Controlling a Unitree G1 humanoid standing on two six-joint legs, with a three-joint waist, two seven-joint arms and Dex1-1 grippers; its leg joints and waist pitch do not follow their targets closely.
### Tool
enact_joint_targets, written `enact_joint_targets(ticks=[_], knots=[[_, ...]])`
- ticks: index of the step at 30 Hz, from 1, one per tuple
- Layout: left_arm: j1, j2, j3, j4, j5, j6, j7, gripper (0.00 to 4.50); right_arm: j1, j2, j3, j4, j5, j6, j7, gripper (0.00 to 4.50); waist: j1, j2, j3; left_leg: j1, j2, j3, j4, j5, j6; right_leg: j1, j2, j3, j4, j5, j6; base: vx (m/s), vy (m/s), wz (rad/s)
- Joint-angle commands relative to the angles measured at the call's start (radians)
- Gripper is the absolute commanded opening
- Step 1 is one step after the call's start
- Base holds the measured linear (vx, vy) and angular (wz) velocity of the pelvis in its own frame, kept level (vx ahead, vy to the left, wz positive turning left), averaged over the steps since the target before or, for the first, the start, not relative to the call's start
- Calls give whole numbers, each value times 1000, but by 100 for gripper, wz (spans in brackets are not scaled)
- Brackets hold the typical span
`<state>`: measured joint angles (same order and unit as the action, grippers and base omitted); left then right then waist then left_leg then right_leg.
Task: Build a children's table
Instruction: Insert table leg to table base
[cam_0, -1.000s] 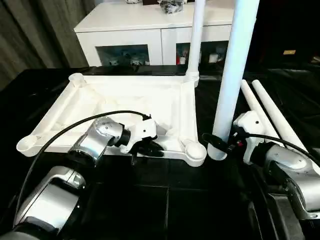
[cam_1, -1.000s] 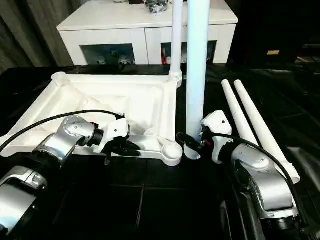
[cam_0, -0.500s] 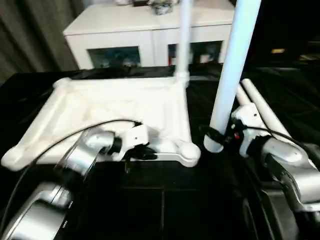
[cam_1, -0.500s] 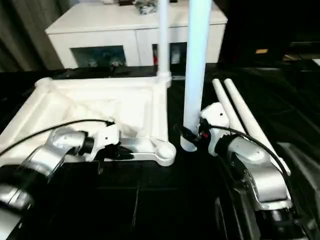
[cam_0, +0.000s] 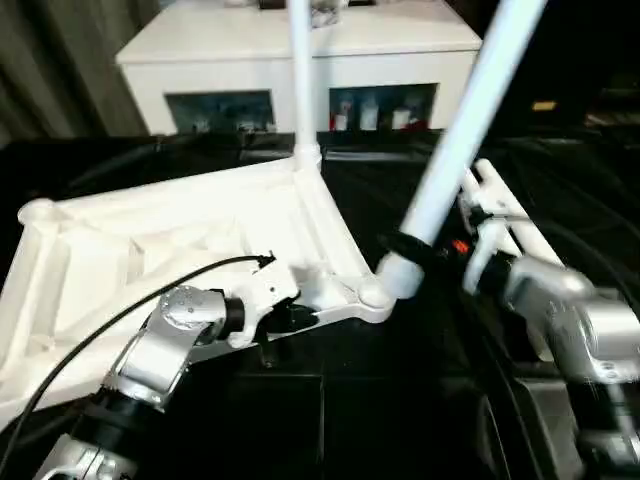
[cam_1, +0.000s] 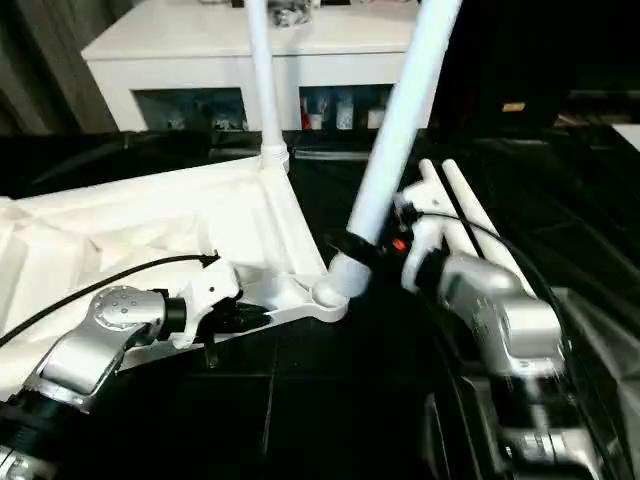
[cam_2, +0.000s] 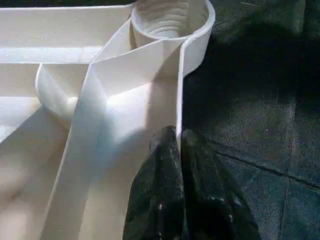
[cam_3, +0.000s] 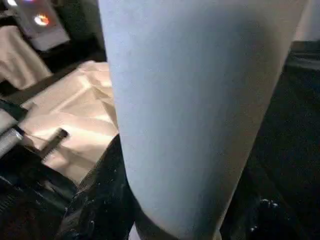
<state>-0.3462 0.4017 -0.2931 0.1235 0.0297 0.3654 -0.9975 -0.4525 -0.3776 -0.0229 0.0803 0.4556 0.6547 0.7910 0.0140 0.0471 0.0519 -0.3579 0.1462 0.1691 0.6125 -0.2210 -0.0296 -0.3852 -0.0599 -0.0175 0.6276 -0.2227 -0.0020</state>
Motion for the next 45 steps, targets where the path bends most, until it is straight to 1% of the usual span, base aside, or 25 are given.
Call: enact_joint_targets(ticks=[1,3,4,6,7,8,9,10,13,16,19,22,23,29,30,33,34,37,38,39,41,42,43,44,45], knots=[[22,6,-32,26,26,32,15,4,-26,-9,36,42,-19,-17,35,186,11,-24,-58,0,75,-25,-75,-51,85,40,-84,39,-70,-17,-289,0,0,0],[16,12,-43,24,34,28,9,4,-43,-6,55,77,-26,-25,54,186,14,-25,-57,1,75,-24,-75,-54,86,39,-85,39,-70,-7,-297,0,0,0],[13,11,-46,25,39,25,11,4,-52,-3,63,94,-27,-24,62,186,18,-30,-58,3,76,-23,-75,-55,85,42,-86,39,-68,-1,-300,0,0,0],[10,8,-48,27,40,25,12,4,-64,-3,82,124,-41,-34,75,186,22,-31,-58,3,76,-22,-74,-48,84,42,-86,39,-67,8,-303,0,0,0],[8,7,-52,27,41,26,16,4,-72,-6,97,142,-56,-40,82,186,22,-39,-57,0,76,-22,-74,-53,84,44,-89,40,-66,2,-304,0,0,0],[7,7,-55,26,41,28,18,4,-77,-8,106,152,-65,-43,88,186,23,-38,-56,1,76,-22,-75,-54,81,44,-88,40,-68,-9,-300,0,0,0],[4,8,-61,23,40,34,20,4,-85,-8,111,163,-69,-44,96,186,22,-43,-54,1,77,-21,-76,-64,79,43,-88,40,-70,-33,-296,0,0,0],[4,9,-61,23,39,35,20,4,-86,-9,111,163,-68,-44,98,186,23,-39,-54,3,77,-21,-76,-74,72,41,-89,41,-71,-50,-293,0,0,0],[1,17,-65,26,37,36,12,4,-95,-13,115,174,-74,-52,111,186,22,-43,-54,6,79,-23,-79,-97,53,41,-87,41,-72,-62,-288,0,0,0],[-2,21,-66,30,38,31,10,4,-97,-19,125,181,-81,-59,118,186,23,-45,-55,5,78,-22,-78,-80,54,42,-86,42,-69,-24,-292,0,0,0],[-14,31,-66,44,42,21,2,4,-107,-33,141,201,-92,-63,147,186,22,-46,-56,5,77,-21,-77,-81,58,43,-86,42,-68,-13,-302,0,0,0],[-25,37,-66,56,43,16,-3,4,-109,-35,146,213,-97,-61,159,186,25,-41,-56,6,78,-22,-76,-76,60,44,-86,42,-67,1,-307,0,0,0],[-29,39,-67,58,44,16,-4,4,-108,-35,147,215,-98,-61,162,186,25,-42,-56,6,78,-21,-76,-80,59,43,-86,42,-68,-1,-307,0,0,0],[-41,38,-68,70,40,14,-1,4,-90,-3,114,239,-80,-72,134,186,24,-43,-54,7,79,-23,-79,-109,43,44,-88,42,-71,-42,-306,0,0,0],[-41,38,-67,71,39,12,0,4,-80,5,106,242,-72,-73,127,186,24,-40,-54,7,78,-23,-79,-110,41,43,-88,43,-72,-46,-305,0,0,0],[-37,39,-66,71,35,11,3,4,-32,28,78,240,-58,-83,91,186,25,-41,-52,9,79,-22,-82,-133,31,41,-88,45,-76,-73,-297,0,0,0],[-36,39,-64,70,31,14,5,4,-2,36,65,232,-51,-91,81,186,26,-37,-52,9,80,-24,-84,-142,25,42,-88,44,-76,-81,-293,0,0,0],[-37,38,-62,71,29,15,8,4,41,46,51,218,-47,-106,65,186,24,-39,-52,9,79,-24,-86,-151,19,41,-86,43,-77,-81,-290,0,0,0],[-38,39,-61,72,29,15,8,4,53,51,44,213,-45,-111,58,186,25,-33,-52,11,79,-25,-86,-155,17,40,-86,44,-77,-83,-289,0,0,0],[-41,37,-59,77,29,14,11,4,79,65,24,205,-44,-127,31,186,24,-37,-51,11,79,-24,-87,-162,15,40,-86,44,-80,-91,-285,0,0,0],[-43,36,-58,81,29,12,13,4,95,75,13,198,-45,-141,19,186,25,-36,-52,11,79,-24,-88,-162,14,39,-86,44,-80,-85,-284,0,0,0],[-44,36,-58,82,29,11,14,4,106,81,8,191,-46,-152,12,186,24,-31,-51,11,80,-25,-90,-169,11,38,-85,44,-80,-83,-283,0,0,0],[-45,35,-55,84,28,10,17,4,136,96,-2,167,-49,-185,-5,186,23,-33,-51,9,79,-26,-91,-177,9,40,-85,43,-80,-90,-282,0,0,0],[-46,34,-55,85,27,9,19,4,154,103,-5,151,-48,-203,-13,186,26,-28,-49,11,80,-25,-92,-193,5,36,-87,46,-84,-112,-274,0,0,0],[-47,34,-54,87,26,8,20,4,167,107,-3,138,-55,-222,-22,186,25,-29,-49,12,80,-25,-93,-202,2,36,-86,46,-85,-122,-271,0,0,0]])
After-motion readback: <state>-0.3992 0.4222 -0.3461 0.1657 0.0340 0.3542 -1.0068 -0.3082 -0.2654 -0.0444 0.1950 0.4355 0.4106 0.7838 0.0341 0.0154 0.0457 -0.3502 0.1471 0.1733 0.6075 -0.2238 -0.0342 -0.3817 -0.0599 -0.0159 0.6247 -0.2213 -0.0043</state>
